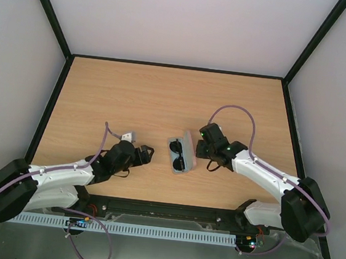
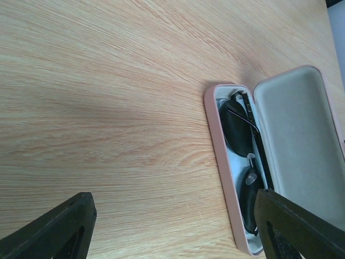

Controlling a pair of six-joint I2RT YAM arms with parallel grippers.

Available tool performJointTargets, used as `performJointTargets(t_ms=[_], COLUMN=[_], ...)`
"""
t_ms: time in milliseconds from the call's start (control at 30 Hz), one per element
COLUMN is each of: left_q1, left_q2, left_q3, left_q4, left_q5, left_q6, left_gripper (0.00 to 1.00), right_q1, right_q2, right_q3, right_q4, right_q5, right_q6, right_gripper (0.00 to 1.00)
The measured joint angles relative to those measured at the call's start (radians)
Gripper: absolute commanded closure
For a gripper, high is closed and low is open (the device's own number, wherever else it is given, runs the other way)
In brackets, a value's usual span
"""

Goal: Organize the sunglasses
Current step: Close the sunglasses case at the center of the board.

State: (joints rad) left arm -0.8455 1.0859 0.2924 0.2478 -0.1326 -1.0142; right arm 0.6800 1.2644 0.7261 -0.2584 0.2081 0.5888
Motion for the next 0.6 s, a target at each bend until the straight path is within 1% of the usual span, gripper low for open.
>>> performJointTargets(t_ms=[100,167,233,267,300,333,367,433,500,567,600], left_q1=[0.014,0.024,0.036,0.043,0.048,0.053,0.056,0.063,0.067,0.072,0.073], left_q2=[-0.006,-0.014,-0.020,-0.021,-0.021,-0.021,-0.021,-0.020,-0.014,0.005,0.021], left_q3=[-0.013,-0.027,-0.041,-0.046,-0.048,-0.051,-0.051,-0.051,-0.052,-0.052,-0.052], left_q4=[0.000,0.001,0.001,0.002,0.001,0.001,0.001,0.008,0.023,0.044,0.055], left_q5=[0.005,0.010,0.021,0.025,0.028,0.031,0.035,0.042,0.049,0.058,0.064], left_q6=[0.001,0.002,0.005,0.008,0.009,0.012,0.014,0.021,0.023,0.027,0.027], left_gripper=[0.19,0.23,0.26,0.29,0.33,0.37,0.41,0.56,0.69,0.76,0.78], right_q1=[-0.017,-0.025,-0.030,-0.032,-0.034,-0.037,-0.040,-0.047,-0.053,-0.053,-0.055], right_q2=[0.000,0.000,0.000,0.000,0.000,0.000,0.001,0.005,0.013,0.027,0.039], right_q3=[0.000,0.001,0.002,0.004,0.006,0.008,0.012,0.018,0.020,0.024,0.028], right_q4=[-0.002,-0.003,-0.005,-0.005,-0.005,-0.005,-0.005,-0.002,0.003,0.003,0.004], right_q5=[-0.006,-0.009,-0.010,-0.011,-0.013,-0.016,-0.018,-0.027,-0.034,-0.043,-0.049], right_q6=[-0.005,-0.006,-0.007,-0.008,-0.010,-0.010,-0.016,-0.018,-0.019,-0.020,-0.021], right_gripper=[0.52,0.51,0.52,0.54,0.65,0.73,0.76,0.77,0.77,0.80,0.82])
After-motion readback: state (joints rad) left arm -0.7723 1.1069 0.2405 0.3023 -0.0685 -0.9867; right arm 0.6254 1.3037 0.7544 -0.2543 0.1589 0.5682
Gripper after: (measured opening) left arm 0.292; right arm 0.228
